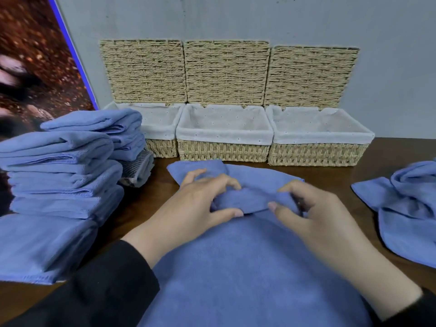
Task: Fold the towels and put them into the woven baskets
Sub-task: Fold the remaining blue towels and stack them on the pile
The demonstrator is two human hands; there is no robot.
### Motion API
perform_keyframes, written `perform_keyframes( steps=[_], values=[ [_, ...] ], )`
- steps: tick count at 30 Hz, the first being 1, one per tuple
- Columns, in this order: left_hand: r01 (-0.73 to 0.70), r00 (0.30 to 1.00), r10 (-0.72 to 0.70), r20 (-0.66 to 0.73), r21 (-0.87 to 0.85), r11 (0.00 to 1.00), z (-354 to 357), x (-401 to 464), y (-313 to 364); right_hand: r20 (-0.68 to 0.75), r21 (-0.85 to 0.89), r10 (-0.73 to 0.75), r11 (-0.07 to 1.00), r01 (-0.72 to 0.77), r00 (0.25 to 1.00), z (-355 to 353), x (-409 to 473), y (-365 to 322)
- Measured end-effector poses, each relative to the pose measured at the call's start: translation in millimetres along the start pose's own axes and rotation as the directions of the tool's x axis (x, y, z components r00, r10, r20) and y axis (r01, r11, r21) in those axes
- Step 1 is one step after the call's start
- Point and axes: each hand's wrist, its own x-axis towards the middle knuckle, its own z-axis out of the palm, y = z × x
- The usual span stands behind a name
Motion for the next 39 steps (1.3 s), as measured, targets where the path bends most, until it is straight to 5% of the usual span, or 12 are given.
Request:
perform_keyframes(
  steps=[7,11,17,25,31,36,39],
  values=[
    [0.007,0.99,-0.002,-0.142,0.031,1.0,-24.4,-4.1,-14.9,-0.313,0.1,0.091,0.993,-0.063,0.945,-24.0,2.8,0.8],
    [-0.045,0.999,0.045,0.027,-0.009,0.999,-27.9,-6.7,-12.6,-0.278,0.122,0.089,0.991,-0.057,0.957,-25.7,3.0,2.7],
    [0.061,0.96,-0.055,0.273,-0.016,0.998,-23.7,-6.4,-2.9,0.017,0.031,0.028,0.999,-0.029,0.999,-24.0,3.7,4.9],
    [0.02,0.915,-0.114,0.388,0.238,0.971,-36.8,-8.2,-12.6,-0.248,0.064,0.111,0.993,-0.098,0.963,-28.6,7.2,13.7],
    [0.079,0.996,-0.07,0.062,-0.158,0.984,-50.9,-11.4,5.0,-0.532,0.127,0.101,0.991,-0.039,0.841,-30.6,5.6,10.6],
    [0.201,0.9,-0.277,-0.338,-0.241,0.949,-48.8,-6.5,0.9,-0.611,0.101,-0.065,0.982,0.159,0.789,-33.6,6.0,13.8],
    [0.264,0.908,-0.305,-0.287,-0.175,0.949,-50.1,-4.5,-6.0,-0.527,0.01,-0.129,0.987,0.158,0.84,-32.3,7.8,17.7]
  ],
)
